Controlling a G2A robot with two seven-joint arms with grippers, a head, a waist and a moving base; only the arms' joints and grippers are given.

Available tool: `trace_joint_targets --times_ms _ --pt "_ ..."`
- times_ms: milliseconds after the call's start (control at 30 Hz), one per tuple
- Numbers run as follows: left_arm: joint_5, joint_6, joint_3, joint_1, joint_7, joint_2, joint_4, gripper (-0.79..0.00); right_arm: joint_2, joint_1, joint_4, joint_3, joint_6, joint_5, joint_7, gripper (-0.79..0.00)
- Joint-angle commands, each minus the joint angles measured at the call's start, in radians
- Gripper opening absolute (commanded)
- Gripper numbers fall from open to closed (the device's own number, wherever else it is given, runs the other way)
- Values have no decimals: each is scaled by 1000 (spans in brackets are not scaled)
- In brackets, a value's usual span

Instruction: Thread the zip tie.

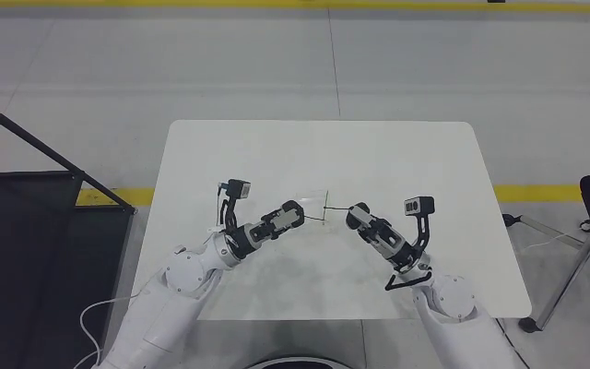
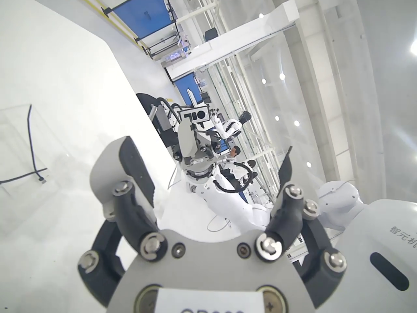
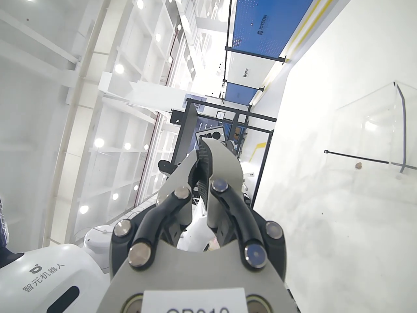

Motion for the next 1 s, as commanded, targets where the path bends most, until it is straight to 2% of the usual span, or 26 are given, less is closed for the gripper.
trace_joint_targets --times_ms 0,100,167,233,400,567,633,667,767,833,967 --pt "0 0 0 0 0 0 0 0 0 0 0 0 0 0 0 -785" --pt "0 0 0 0 0 0 0 0 0 -2 -4 -1 5 -2 -6 -785" --pt "59 2 2 1 50 -2 -9 0 -3 -6 -19 -10 15 -3 -28 -785" --pt "133 1 27 6 158 -13 -17 0 -9 -5 -25 -20 31 9 -84 -785" --pt "340 -73 103 3 449 -47 14 0 -21 -8 -38 -47 36 11 -193 -785" --pt "460 -156 176 -30 607 -79 91 0 -30 9 -25 -68 52 14 -223 -785" --pt "503 -172 198 -43 669 -92 118 -142 -32 15 -18 -73 51 15 -219 -785" --pt "519 -173 208 -49 700 -98 132 -179 -33 18 -15 -75 51 14 -215 -785" --pt "609 -151 233 -66 795 -117 164 -252 -35 23 -8 -78 44 9 -207 -785" --pt "644 -143 248 -74 853 -129 180 -274 -36 25 -5 -79 42 8 -204 -785" --pt "691 -133 268 -89 929 -147 216 -372 -39 27 1 -77 39 11 -200 -785"
